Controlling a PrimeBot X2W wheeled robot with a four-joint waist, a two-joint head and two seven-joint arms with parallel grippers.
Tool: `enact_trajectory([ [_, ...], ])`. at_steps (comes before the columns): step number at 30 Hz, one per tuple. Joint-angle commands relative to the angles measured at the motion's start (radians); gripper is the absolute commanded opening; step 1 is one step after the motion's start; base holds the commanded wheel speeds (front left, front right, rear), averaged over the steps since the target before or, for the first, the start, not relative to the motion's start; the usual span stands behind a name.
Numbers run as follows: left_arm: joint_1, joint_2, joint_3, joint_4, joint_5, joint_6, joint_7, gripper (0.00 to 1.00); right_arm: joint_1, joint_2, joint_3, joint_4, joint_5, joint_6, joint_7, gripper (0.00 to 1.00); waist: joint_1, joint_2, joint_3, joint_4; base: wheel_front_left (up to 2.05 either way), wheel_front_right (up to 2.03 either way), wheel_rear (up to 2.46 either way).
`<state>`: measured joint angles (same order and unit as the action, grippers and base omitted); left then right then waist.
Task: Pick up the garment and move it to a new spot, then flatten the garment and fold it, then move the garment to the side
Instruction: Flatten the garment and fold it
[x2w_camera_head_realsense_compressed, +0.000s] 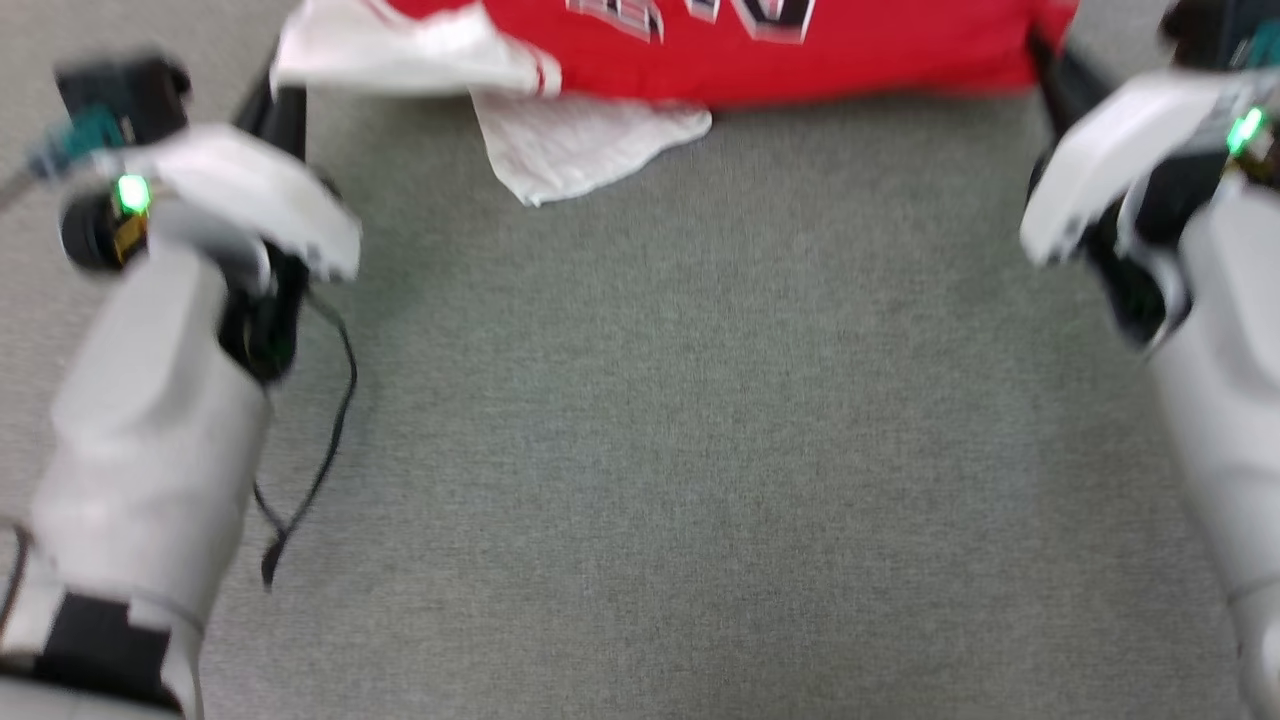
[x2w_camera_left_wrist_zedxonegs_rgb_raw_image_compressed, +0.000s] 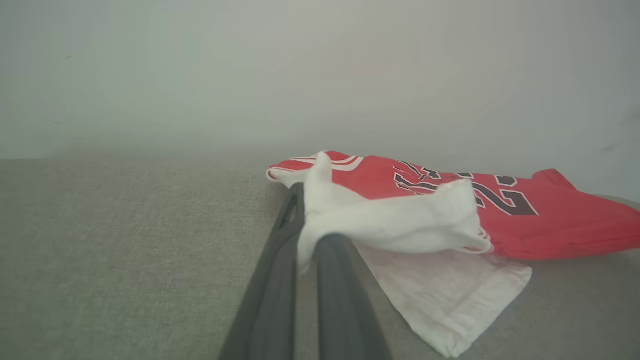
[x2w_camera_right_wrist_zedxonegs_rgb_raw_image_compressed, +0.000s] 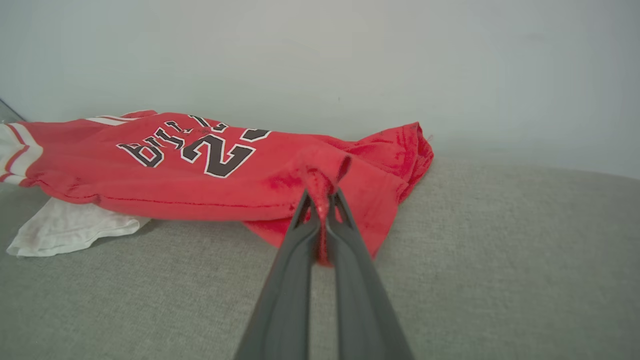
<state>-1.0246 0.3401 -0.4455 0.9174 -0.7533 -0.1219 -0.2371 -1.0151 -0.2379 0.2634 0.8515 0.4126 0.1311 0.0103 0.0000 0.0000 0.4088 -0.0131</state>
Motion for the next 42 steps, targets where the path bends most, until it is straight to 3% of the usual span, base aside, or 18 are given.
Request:
enact_trajectory([
  [1, 0.058, 0.006, 0.005, -0.018, -0.007, 0.003, -0.009, 0.0, 0.058, -0.011, 0.012, -0.017, 0.022, -0.001, -0.004, 0.0, 0.0, 0.0, -0.103, 0.016, 0.0, 0.0, 0.0],
  [5, 0.245, 0.032, 0.021, -0.1, -0.018, 0.032, -0.021, 0.0, 0.224, -0.035, 0.054, -0.09, 0.07, -0.001, -0.008, 0.0, 0.0, 0.0, -0.183, 0.012, 0.0, 0.0, 0.0],
  [11, 0.534, 0.079, 0.038, -0.29, -0.042, 0.119, -0.01, 0.0, 0.454, -0.071, 0.067, -0.218, 0.096, -0.001, 0.019, 0.0, 0.0, 0.0, -0.288, 0.002, 0.0, 0.0, 0.0],
  [19, 0.88, 0.16, 0.068, -0.644, -0.085, 0.29, 0.074, 0.0, 0.725, -0.088, -0.011, -0.425, 0.084, -0.001, 0.094, 0.0, 0.0, 0.0, -0.393, -0.011, 0.0, 0.0, 0.0],
  [25, 1.069, 0.218, 0.084, -0.903, -0.096, 0.417, 0.145, 0.0, 0.902, -0.064, -0.085, -0.595, 0.053, -0.001, 0.189, 0.0, 0.0, 0.0, -0.436, -0.012, 0.0, 0.0, 0.0],
  [30, 1.18, 0.251, 0.1, -1.061, -0.109, 0.497, 0.184, 0.0, 1.019, -0.035, -0.151, -0.722, 0.025, -0.001, 0.273, 0.0, 0.0, 0.0, -0.449, -0.008, 0.0, 0.0, 0.0],
  [36, 1.221, 0.273, 0.126, -1.167, -0.115, 0.533, 0.192, 0.0, 1.06, 0.003, -0.218, -0.812, 0.026, -0.001, 0.363, 0.0, 0.0, 0.0, -0.449, -0.01, 0.0, 0.0, 0.0],
  [42, 1.098, 0.254, 0.103, -1.116, -0.104, 0.485, 0.197, 0.0, 1.0, 0.026, -0.235, -0.784, -0.001, -0.001, 0.42, 0.0, 0.0, 0.0, -0.417, -0.008, 0.0, 0.0, 0.0],
])
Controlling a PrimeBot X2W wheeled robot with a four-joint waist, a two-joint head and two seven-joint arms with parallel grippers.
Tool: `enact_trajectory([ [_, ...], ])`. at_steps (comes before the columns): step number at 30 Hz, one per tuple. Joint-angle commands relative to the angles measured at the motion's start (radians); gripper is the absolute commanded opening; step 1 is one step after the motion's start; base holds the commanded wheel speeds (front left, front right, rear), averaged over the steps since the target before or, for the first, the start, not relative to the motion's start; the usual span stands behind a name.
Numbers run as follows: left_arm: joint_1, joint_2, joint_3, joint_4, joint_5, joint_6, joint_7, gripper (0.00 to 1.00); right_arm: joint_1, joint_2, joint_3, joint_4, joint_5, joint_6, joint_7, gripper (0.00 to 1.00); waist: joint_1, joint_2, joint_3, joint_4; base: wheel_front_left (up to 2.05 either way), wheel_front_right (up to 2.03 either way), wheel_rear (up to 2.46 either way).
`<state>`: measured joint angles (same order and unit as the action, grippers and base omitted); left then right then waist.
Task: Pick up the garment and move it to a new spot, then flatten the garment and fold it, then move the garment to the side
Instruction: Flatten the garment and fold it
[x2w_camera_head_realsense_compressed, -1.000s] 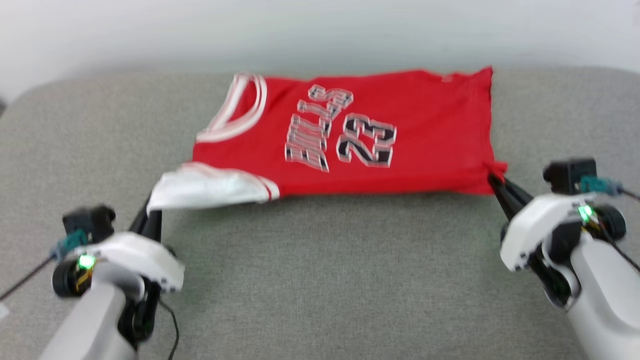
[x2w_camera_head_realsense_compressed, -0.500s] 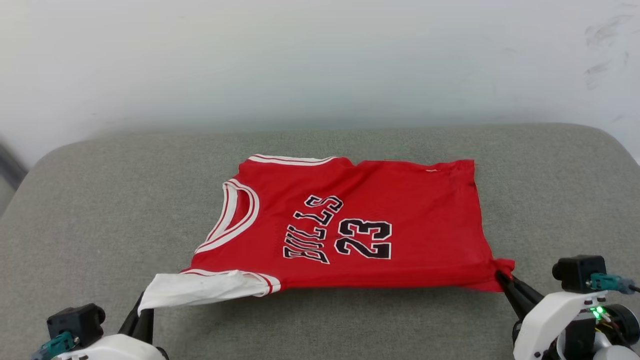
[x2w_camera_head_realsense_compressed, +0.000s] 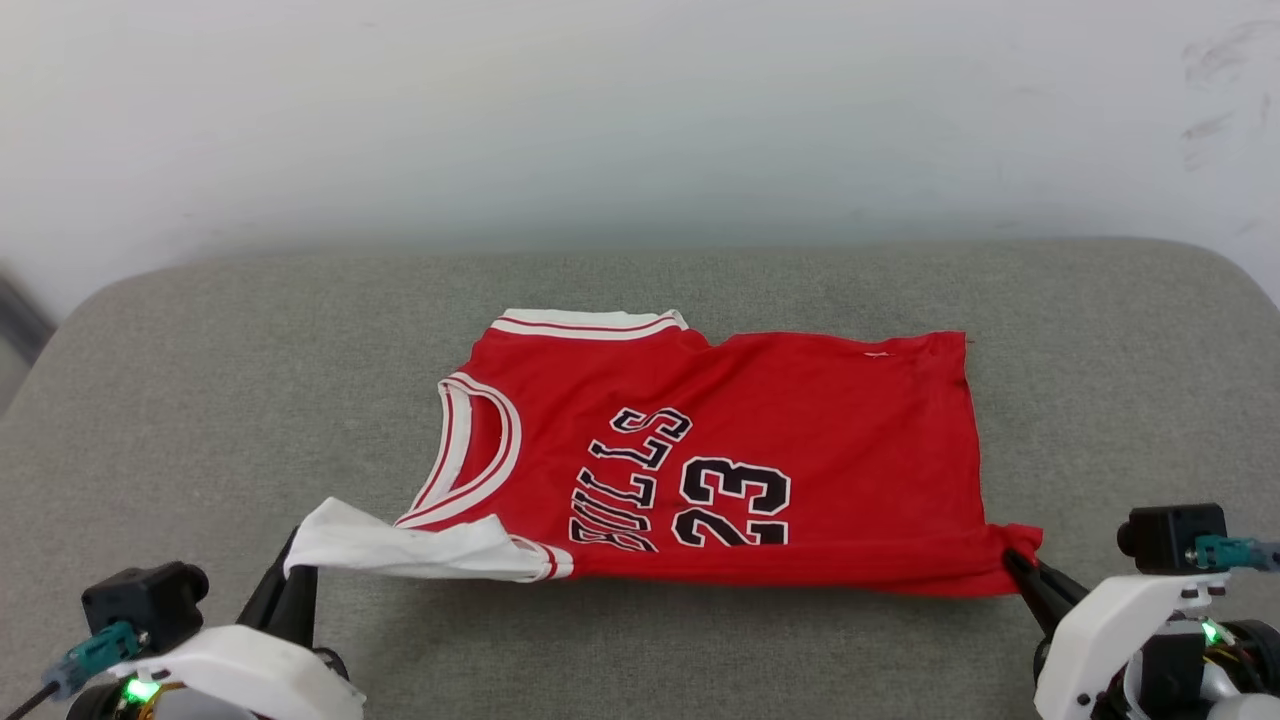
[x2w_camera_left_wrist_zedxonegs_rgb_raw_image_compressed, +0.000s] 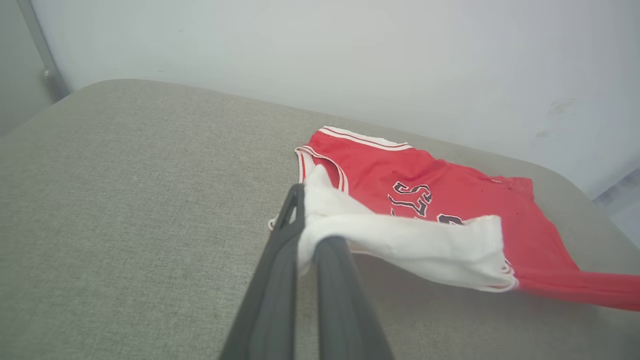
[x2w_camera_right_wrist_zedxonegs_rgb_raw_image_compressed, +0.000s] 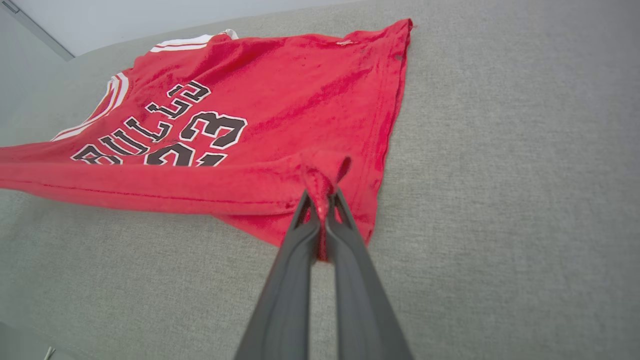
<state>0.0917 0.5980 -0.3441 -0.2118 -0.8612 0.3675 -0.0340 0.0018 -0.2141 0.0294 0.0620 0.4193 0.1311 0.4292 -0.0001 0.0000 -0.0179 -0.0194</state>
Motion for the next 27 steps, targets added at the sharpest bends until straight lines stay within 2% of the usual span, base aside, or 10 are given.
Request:
enact_trajectory([
  [1, -0.042, -0.013, -0.006, 0.034, 0.001, -0.018, -0.005, 0.0, -0.033, 0.008, 0.002, 0.016, -0.008, -0.001, 0.01, 0.0, 0.0001, 0.0, 0.018, -0.005, 0.0, 0.0, 0.0],
  [9, -0.223, -0.06, -0.041, 0.208, 0.006, -0.108, -0.008, 0.0, -0.155, 0.018, 0.027, 0.102, -0.022, -0.001, 0.016, 0.0, 0.0001, 0.0, 0.128, -0.023, 0.0, 0.0, 0.0],
  [19, -0.446, -0.115, -0.076, 0.467, 0.014, -0.222, -0.021, 0.0, -0.323, -0.004, 0.073, 0.264, -0.02, -0.001, -0.038, 0.0, 0.0001, 0.0, 0.257, -0.04, 0.0, 0.0, 0.0],
  [23, -0.509, -0.135, -0.093, 0.57, 0.003, -0.264, 0.006, 0.0, -0.381, -0.006, 0.109, 0.323, -0.022, -0.001, -0.064, 0.0, 0.0001, 0.0, 0.299, -0.047, 0.0, 0.0, 0.0],
  [24, -0.522, -0.14, -0.102, 0.596, -0.004, -0.277, 0.022, 0.0, -0.392, -0.005, 0.119, 0.339, -0.024, -0.001, -0.072, 0.05, 0.0001, 0.0, 0.307, -0.048, 0.0, 0.0, 0.0],
  [25, -0.535, -0.147, -0.107, 0.62, -0.009, -0.29, 0.033, 0.0, -0.402, -0.005, 0.129, 0.351, -0.026, -0.001, -0.082, 0.23, 0.0001, 0.0, 0.314, -0.049, 0.0, 0.0, 0.0],
  [26, -0.548, -0.152, -0.113, 0.642, -0.013, -0.3, 0.042, 0.0, -0.41, -0.004, 0.137, 0.366, -0.027, -0.001, -0.09, 0.81, 0.0001, 0.0, 0.319, -0.049, 0.0, 0.0, 0.0],
  [27, -0.556, -0.158, -0.12, 0.664, -0.017, -0.31, 0.055, 0.24, -0.413, -0.003, 0.144, 0.383, -0.029, -0.001, -0.095, 1.0, 0.0001, 0.0, 0.322, -0.049, 0.0, 0.0, 0.0],
])
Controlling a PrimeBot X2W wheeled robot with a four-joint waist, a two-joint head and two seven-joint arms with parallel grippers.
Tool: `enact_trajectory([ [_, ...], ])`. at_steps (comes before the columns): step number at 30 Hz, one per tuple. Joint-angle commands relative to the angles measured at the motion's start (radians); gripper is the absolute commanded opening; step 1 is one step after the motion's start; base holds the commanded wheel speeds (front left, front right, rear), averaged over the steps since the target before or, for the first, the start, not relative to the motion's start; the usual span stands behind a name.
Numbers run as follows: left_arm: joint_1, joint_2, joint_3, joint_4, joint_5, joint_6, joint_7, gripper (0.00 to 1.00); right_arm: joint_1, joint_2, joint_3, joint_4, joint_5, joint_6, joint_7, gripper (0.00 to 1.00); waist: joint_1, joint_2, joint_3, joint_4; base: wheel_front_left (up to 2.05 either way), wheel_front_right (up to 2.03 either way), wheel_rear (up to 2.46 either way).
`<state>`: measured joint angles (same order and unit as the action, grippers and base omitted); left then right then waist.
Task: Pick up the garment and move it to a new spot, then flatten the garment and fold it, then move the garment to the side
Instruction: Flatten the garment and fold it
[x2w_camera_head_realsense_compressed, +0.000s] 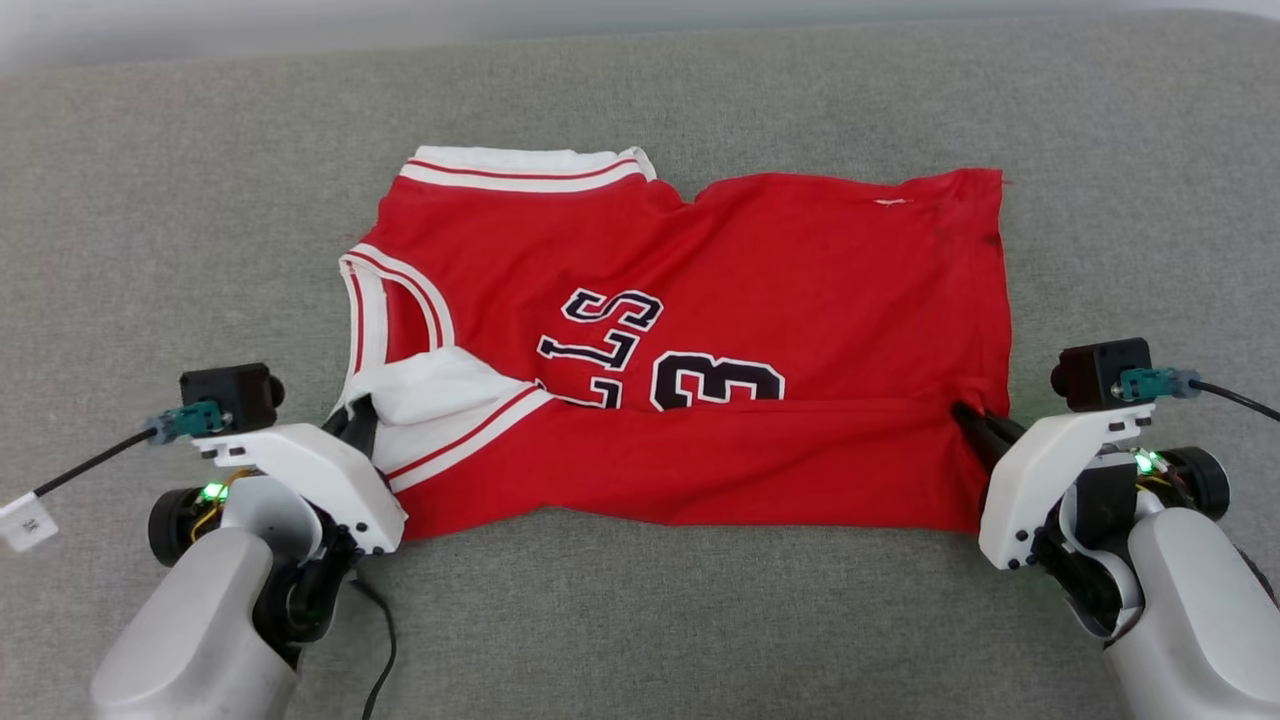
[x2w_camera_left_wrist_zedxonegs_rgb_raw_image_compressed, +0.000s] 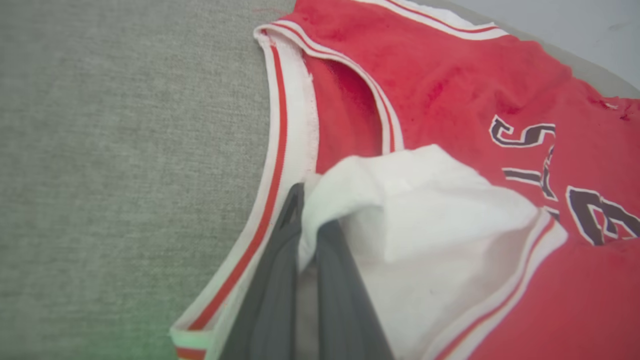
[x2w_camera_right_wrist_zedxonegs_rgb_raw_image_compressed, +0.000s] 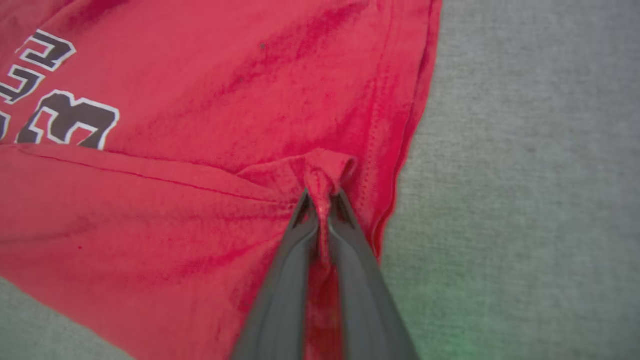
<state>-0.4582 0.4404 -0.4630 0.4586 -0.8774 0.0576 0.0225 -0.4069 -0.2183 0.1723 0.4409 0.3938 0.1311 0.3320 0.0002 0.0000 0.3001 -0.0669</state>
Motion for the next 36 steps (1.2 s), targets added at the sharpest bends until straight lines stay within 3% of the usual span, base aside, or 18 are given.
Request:
enact_trajectory([
  [1, -0.011, -0.007, -0.004, 0.015, -0.008, -0.009, 0.007, 0.42, -0.006, 0.002, 0.009, 0.018, -0.003, -0.001, -0.009, 1.0, -0.0002, 0.0, 0.006, -0.002, 0.0, 0.0, 0.0],
  [2, -0.018, -0.012, -0.006, 0.033, -0.011, -0.02, 0.009, 0.67, -0.008, 0.002, 0.016, 0.031, -0.003, -0.001, -0.02, 1.0, -0.0002, 0.0, 0.007, -0.002, 0.0, 0.0, 0.0],
  [3, -0.024, -0.018, -0.004, 0.048, -0.014, -0.026, 0.0, 0.99, -0.008, 0.002, 0.024, 0.041, -0.003, -0.001, -0.031, 1.0, -0.0002, 0.0, 0.008, -0.002, 0.0, 0.0, 0.0],
  [12, -0.015, -0.006, 0.016, 0.134, -0.037, -0.068, -0.041, 1.0, 0.032, 0.002, 0.037, 0.027, 0.001, -0.001, -0.269, 1.0, -0.0002, 0.0, -0.048, -0.015, 0.0, 0.0, 0.0],
  [21, 0.035, 0.081, 0.007, 0.065, -0.028, -0.052, 0.023, 1.0, 0.119, 0.017, -0.017, -0.106, -0.068, -0.001, -0.508, 1.0, -0.0002, 0.0, -0.172, -0.033, 0.0, 0.0, 0.0],
  [28, 0.071, 0.196, -0.022, -0.064, -0.054, -0.026, 0.243, 1.0, 0.23, 0.054, -0.078, -0.259, -0.127, -0.001, -0.491, 1.0, -0.0002, 0.0, -0.22, -0.051, 0.0, 0.0, 0.0],
  [36, 0.111, 0.294, -0.027, -0.176, -0.13, 0.016, 0.476, 1.0, 0.291, 0.099, -0.091, -0.419, -0.172, -0.001, -0.449, 1.0, -0.0002, 0.0, -0.151, -0.103, 0.0, 0.0, 0.0],
])
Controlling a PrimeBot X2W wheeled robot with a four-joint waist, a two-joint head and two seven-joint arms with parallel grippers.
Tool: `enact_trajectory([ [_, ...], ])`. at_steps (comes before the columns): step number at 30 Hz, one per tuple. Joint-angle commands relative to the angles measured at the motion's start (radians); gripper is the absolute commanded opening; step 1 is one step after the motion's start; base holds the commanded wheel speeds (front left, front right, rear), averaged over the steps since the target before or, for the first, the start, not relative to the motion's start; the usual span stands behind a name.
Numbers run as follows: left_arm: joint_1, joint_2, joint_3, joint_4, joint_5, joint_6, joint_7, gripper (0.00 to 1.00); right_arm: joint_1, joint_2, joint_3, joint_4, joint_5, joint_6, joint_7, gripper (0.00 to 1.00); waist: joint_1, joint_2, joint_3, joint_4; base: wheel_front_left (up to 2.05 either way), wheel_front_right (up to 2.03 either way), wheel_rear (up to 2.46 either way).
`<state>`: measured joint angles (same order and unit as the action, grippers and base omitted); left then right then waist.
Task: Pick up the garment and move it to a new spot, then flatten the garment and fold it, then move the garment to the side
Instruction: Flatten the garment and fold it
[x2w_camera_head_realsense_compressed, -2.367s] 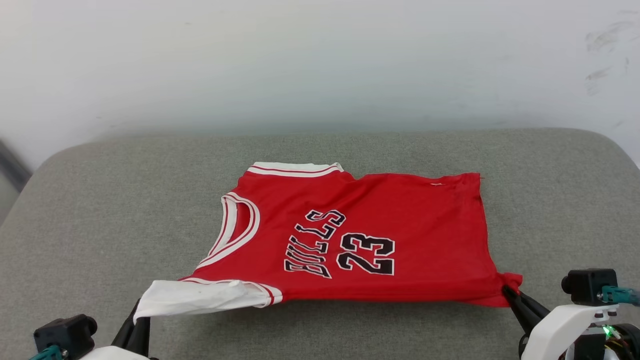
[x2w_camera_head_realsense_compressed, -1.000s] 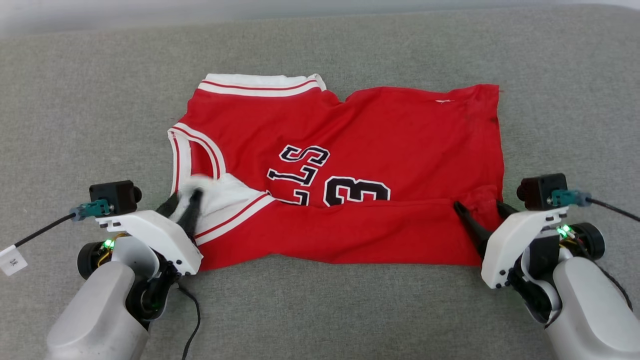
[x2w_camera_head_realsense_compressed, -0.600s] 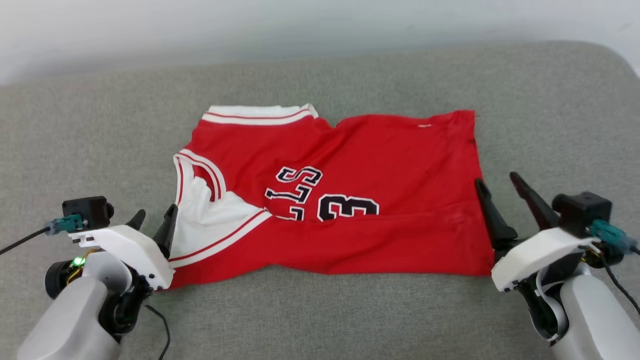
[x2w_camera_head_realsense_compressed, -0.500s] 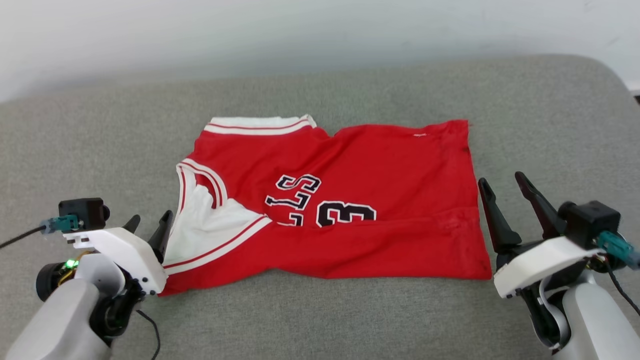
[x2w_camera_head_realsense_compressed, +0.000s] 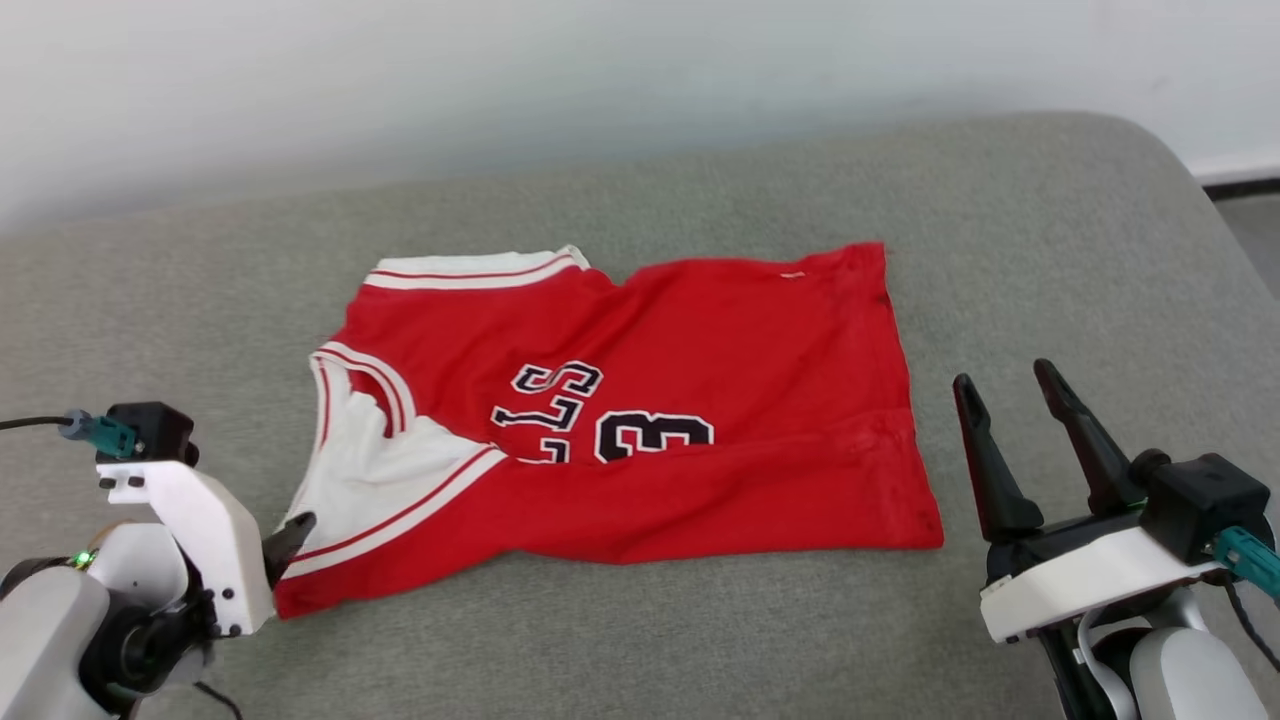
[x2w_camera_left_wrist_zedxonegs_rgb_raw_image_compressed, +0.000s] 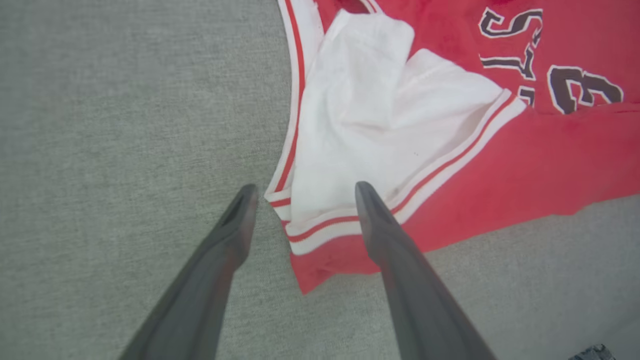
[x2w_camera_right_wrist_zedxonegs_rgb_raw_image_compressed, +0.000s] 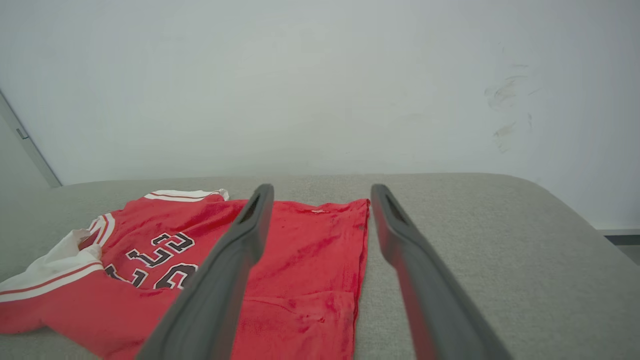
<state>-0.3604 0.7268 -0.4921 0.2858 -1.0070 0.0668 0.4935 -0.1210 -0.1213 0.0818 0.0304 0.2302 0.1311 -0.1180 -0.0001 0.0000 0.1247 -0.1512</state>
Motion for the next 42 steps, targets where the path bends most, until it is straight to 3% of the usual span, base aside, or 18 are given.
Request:
enact_trajectory([
  [1, 0.016, 0.013, 0.001, -0.008, -0.009, 0.011, 0.023, 1.0, 0.004, 0.008, 0.001, -0.019, -0.009, -0.001, 0.0, 1.0, 0.0001, 0.0, 0.036, -0.026, 0.0, 0.0, 0.0],
  [8, 0.055, 0.016, -0.006, 0.011, -0.075, 0.03, 0.122, 1.0, -0.005, 0.025, 0.004, -0.051, -0.015, -0.001, 0.003, 1.0, 0.0001, 0.0, 0.092, -0.063, 0.0, 0.0, 0.0],
  [9, 0.059, 0.007, -0.009, 0.016, -0.086, 0.027, 0.132, 0.59, -0.008, 0.026, 0.004, -0.052, -0.015, -0.001, 0.006, 1.0, 0.0001, 0.0, 0.097, -0.066, 0.0, 0.0, 0.0],
  [11, 0.065, -0.011, -0.017, 0.027, -0.105, 0.026, 0.155, 0.0, -0.012, 0.024, 0.0, -0.052, -0.016, -0.001, 0.011, 1.0, 0.0001, 0.0, 0.104, -0.07, 0.0, 0.0, 0.0],
  [22, -0.012, -0.02, 0.024, 0.043, -0.071, 0.005, 0.045, 0.0, -0.033, -0.013, -0.034, -0.057, 0.005, -0.001, 0.084, 1.0, 0.0001, 0.0, 0.105, -0.045, 0.0, 0.0, 0.0],
  [26, -0.062, -0.022, 0.036, 0.0, -0.022, 0.012, -0.026, 0.0, -0.064, -0.042, -0.07, -0.017, 0.072, -0.001, 0.269, 1.0, 0.0001, 0.0, 0.105, -0.012, 0.0, 0.0, 0.0],
  [27, -0.062, -0.022, 0.036, 0.0, -0.022, 0.012, -0.026, 0.0, -0.064, -0.042, -0.07, -0.017, 0.072, -0.001, 0.269, 1.0, 0.0001, 0.0, 0.105, -0.012, 0.0, 0.0, 0.0],
  [28, -0.079, -0.021, 0.04, -0.033, -0.003, 0.024, -0.047, 0.0, -0.078, -0.051, -0.094, 0.007, 0.098, -0.001, 0.389, 1.0, 0.0001, 0.0, 0.115, 0.004, 0.0, 0.0, 0.0],
  [30, -0.094, -0.02, 0.043, -0.069, 0.016, 0.035, -0.068, 0.0, -0.095, -0.059, -0.11, 0.03, 0.121, -0.001, 0.517, 1.0, 0.0001, 0.0, 0.128, 0.019, 0.0, 0.0, 0.0],
  [31, -0.094, -0.02, 0.043, -0.069, 0.016, 0.035, -0.068, 0.0, -0.095, -0.059, -0.11, 0.03, 0.121, -0.001, 0.517, 1.0, 0.0001, 0.0, 0.128, 0.019, 0.0, 0.0, 0.0],
  [33, -0.112, -0.025, 0.044, -0.121, 0.039, 0.049, -0.087, 0.0, -0.118, -0.073, -0.121, 0.057, 0.134, -0.001, 0.68, 1.0, 0.0001, 0.0, 0.151, 0.045, 0.0, 0.0, 0.0],
  [42, -0.135, -0.038, 0.028, -0.213, 0.079, 0.074, -0.112, 0.0, -0.169, -0.052, -0.089, 0.117, 0.152, -0.001, 0.856, 1.0, 0.0001, 0.0, 0.206, 0.095, 0.0, 0.0, 0.0],
])
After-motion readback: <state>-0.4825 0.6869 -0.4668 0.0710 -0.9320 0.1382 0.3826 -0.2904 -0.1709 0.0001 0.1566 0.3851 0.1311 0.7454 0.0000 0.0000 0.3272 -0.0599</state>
